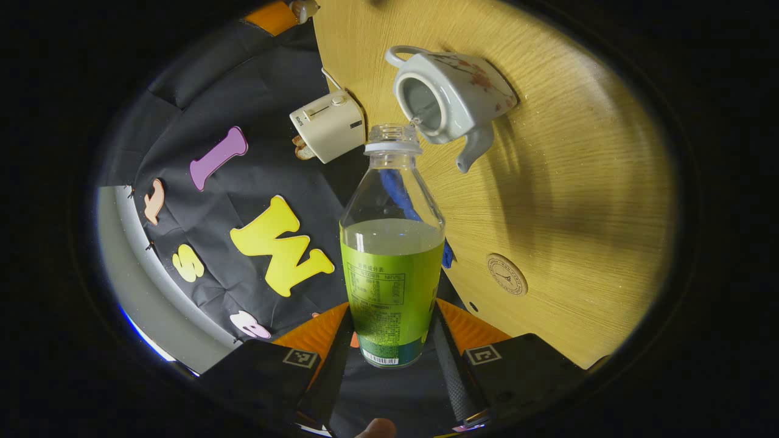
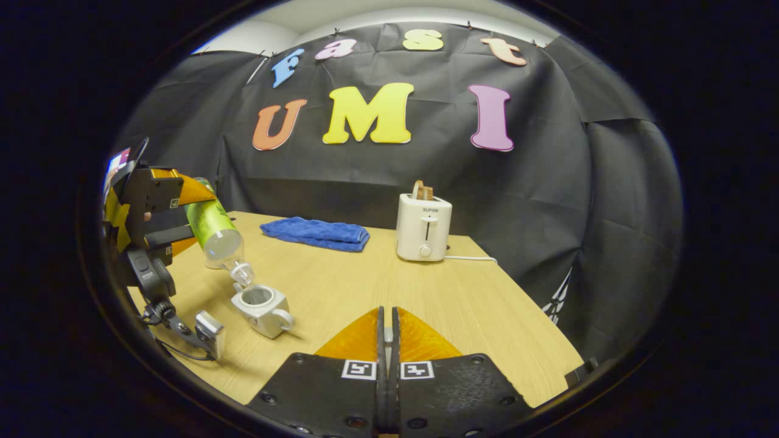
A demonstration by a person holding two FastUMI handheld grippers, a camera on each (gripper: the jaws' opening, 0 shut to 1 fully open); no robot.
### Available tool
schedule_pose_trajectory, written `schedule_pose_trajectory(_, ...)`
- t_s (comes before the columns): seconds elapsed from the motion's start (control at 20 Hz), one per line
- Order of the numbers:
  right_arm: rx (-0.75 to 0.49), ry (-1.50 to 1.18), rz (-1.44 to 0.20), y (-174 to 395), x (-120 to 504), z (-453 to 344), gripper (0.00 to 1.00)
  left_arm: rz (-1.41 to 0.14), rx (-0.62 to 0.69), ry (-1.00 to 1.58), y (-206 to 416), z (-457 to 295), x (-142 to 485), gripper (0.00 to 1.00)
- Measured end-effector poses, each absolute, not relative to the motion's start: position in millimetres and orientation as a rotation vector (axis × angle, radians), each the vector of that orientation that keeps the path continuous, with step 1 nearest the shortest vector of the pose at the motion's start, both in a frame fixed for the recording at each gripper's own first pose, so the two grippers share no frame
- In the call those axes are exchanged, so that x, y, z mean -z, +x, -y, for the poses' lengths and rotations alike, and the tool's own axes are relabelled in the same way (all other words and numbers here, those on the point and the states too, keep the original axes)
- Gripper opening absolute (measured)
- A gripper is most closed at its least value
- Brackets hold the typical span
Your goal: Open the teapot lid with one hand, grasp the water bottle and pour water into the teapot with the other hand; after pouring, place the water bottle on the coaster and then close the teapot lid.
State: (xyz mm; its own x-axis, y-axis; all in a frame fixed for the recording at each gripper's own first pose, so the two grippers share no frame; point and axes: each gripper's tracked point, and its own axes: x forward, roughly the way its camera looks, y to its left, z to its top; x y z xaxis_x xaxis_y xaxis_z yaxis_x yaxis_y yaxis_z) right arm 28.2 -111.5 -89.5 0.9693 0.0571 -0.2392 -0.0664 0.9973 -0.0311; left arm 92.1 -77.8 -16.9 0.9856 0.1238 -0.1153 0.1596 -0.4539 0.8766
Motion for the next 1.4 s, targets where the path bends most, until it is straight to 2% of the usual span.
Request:
schedule_pose_trajectory(1.1, -0.060, -0.048, -0.239, 28.2, 88.8, 111.3, 0.00, -0.160, 0.026, 2.077, 95.5, 81.2, 16.9, 0.73)
schedule_pose_trajectory(1.4, -0.061, -0.043, -0.231, 29.3, 83.3, 109.5, 0.00, -0.134, 0.022, 1.935, 98.4, 76.1, 17.7, 0.73)
